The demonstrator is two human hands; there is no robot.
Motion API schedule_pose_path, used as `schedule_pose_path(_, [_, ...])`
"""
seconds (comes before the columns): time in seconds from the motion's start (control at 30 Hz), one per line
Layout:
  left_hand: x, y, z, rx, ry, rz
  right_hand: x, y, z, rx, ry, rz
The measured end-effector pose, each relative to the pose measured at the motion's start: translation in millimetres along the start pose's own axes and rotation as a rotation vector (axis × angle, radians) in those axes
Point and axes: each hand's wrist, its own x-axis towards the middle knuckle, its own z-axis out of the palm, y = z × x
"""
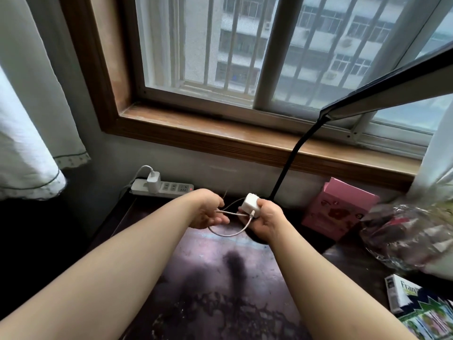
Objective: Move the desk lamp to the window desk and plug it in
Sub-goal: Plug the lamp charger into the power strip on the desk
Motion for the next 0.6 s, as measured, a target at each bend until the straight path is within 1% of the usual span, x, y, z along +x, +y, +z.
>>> schedule_pose_path(0.07, [-1.9,-4.6,-9.8,0.148,0.06,-0.019,-4.8,-6.6,0.7,0.037,-0.056,-0.034])
schedule_pose_path(0.13, [-2.0,-7.1,-16.5,0.208,0.098,-0.018,-13.3,-13.7,1.4,0.039,-0.122,-0.03])
schedule_pose_path(0.17, [-2.7,-7.7,-17.3,0.17,0.102,-0.007,-17.1,-16.1,2.8,0.025,-0.156,-0.014])
schedule_pose_path(0.27, [-6.8,-7.3,-10.8,-0.157,0.055,0.069,-28.4,-16.5,10.5,-0.05,-0.238,0.041])
schedule_pose_path(0.3, [-7.6,-7.7,-7.7,-0.232,0.045,0.094,-31.0,-14.7,13.2,-0.082,-0.269,0.055])
schedule_pose_path(0.4, [-5.4,-8.6,-4.2,-0.319,0.017,0.16,-38.9,-7.7,18.1,-0.179,-0.401,0.102])
schedule_pose_path(0.47, [-5.5,-6.8,-4.8,-0.39,-0.035,0.178,-41.2,-2.7,20.1,-0.231,-0.483,0.139])
schedule_pose_path(0.53, [-7.5,-3.9,-8.5,-0.506,-0.053,0.185,-41.8,-0.5,23.2,-0.318,-0.508,0.133])
schedule_pose_path(0.6, [-4.6,-1.2,-15.6,-0.672,-0.027,0.215,-41.8,-0.2,26.4,-0.369,-0.507,0.133])
